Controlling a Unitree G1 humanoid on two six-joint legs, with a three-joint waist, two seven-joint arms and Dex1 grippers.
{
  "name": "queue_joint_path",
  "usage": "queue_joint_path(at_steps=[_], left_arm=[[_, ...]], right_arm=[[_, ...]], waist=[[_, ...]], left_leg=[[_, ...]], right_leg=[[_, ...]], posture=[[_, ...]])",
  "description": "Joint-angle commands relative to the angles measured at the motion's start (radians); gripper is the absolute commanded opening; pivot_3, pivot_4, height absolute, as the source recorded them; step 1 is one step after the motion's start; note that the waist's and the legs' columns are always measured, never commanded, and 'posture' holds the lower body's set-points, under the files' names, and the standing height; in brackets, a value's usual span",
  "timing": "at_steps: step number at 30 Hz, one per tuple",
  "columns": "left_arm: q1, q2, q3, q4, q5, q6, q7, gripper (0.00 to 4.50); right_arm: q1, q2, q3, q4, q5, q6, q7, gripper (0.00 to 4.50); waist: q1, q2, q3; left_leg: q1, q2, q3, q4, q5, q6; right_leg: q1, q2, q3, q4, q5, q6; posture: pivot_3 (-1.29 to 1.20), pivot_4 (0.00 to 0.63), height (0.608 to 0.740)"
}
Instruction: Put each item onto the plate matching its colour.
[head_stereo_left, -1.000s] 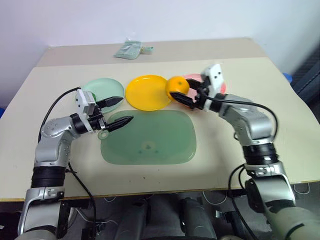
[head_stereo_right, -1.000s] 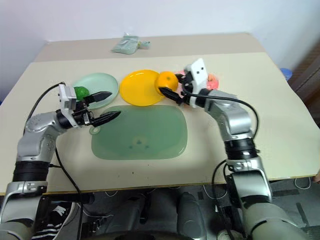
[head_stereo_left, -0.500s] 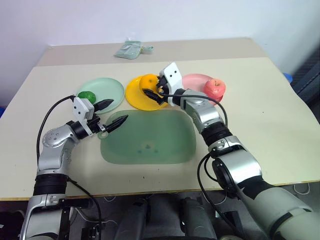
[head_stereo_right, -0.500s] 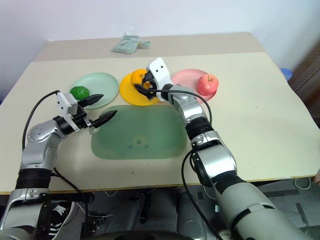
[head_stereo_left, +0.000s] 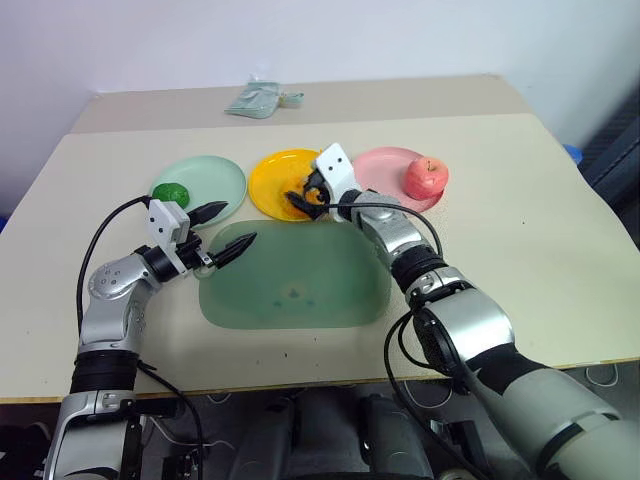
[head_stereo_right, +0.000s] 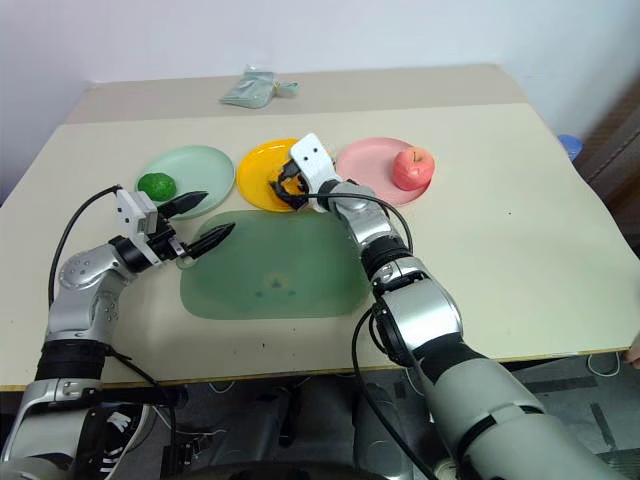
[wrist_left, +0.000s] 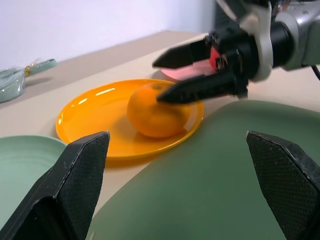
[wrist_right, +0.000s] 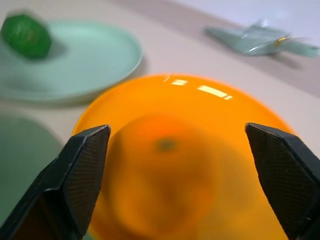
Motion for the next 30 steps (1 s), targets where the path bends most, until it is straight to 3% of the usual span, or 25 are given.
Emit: queue_joint_path(at_steps=[1,4,9,12,14,21,30], left_arm=[[-0.005,0.012,0.02,-0.029,-0.034,-0.009,-0.028,4.5],[-0.012,0.026,0.027,-0.032,-0.062,0.01,-0.068,4.5],[-0.015,0.073,0.029,-0.053,-0.147,0.097,-0.195,4.5],[-0.016,0.137,0.042,-0.05,-0.224,0.193,-0.325,4.5],[-0.029,0.172,0.045,-0.038,-0.253,0.249,-0.379,4.5],[-0.135,0.212,0.005,0.123,-0.198,0.244,-0.511,4.5],[-0.223,0.176,-0.021,0.195,-0.152,0.204,-0.545,4.5]], right_arm=[[-0.026,-0.027,-0.103,-0.139,0.13,0.014,0.109,4.47],[0.084,-0.071,-0.145,-0.383,0.263,0.068,0.295,4.47],[0.391,-0.238,-0.086,-0.935,0.428,0.252,0.564,4.47],[0.658,-0.446,-0.098,-1.319,0.581,0.436,0.683,4.47],[0.771,-0.538,-0.117,-1.453,0.62,0.483,0.699,4.47],[0.989,-0.655,-0.2,-1.618,0.616,0.465,0.663,4.47],[1.117,-0.654,-0.223,-1.674,0.586,0.436,0.566,4.47]], waist=[[0.0,0.0,0.0],[0.002,0.0,0.0],[0.007,0.0,0.0],[0.008,0.001,0.0],[0.001,0.001,0.0],[0.011,0.0,-0.001],[0.039,-0.002,-0.001]], left_leg=[[0.0,0.0,0.0,0.0,0.0,0.0],[0.0,0.0,0.0,0.0,0.0,0.0],[0.0,0.0,-0.002,0.0,0.0,0.0],[0.0,0.0,-0.001,0.0,0.0,0.001],[0.0,0.001,-0.001,0.0,-0.001,0.001],[0.002,0.014,0.017,0.001,-0.001,0.001],[-0.001,0.014,0.019,0.003,-0.002,0.003]], right_leg=[[0.0,0.0,0.0,0.0,0.0,0.0],[0.0,0.0,0.0,0.0,0.0,0.0],[0.002,0.0,-0.001,-0.001,0.0,0.0],[0.001,-0.001,-0.001,-0.001,0.0,0.0],[0.001,0.0,-0.001,-0.001,-0.001,0.0],[0.002,0.001,0.002,-0.004,-0.002,-0.006],[0.002,0.001,0.002,-0.007,0.0,-0.003]], posture=[[0.0,0.15,0.74],[0.0,0.15,0.74],[0.0,0.15,0.74],[0.0,0.15,0.74],[0.0,0.15,0.74],[0.0,0.15,0.74],[0.0,0.15,0.74]])
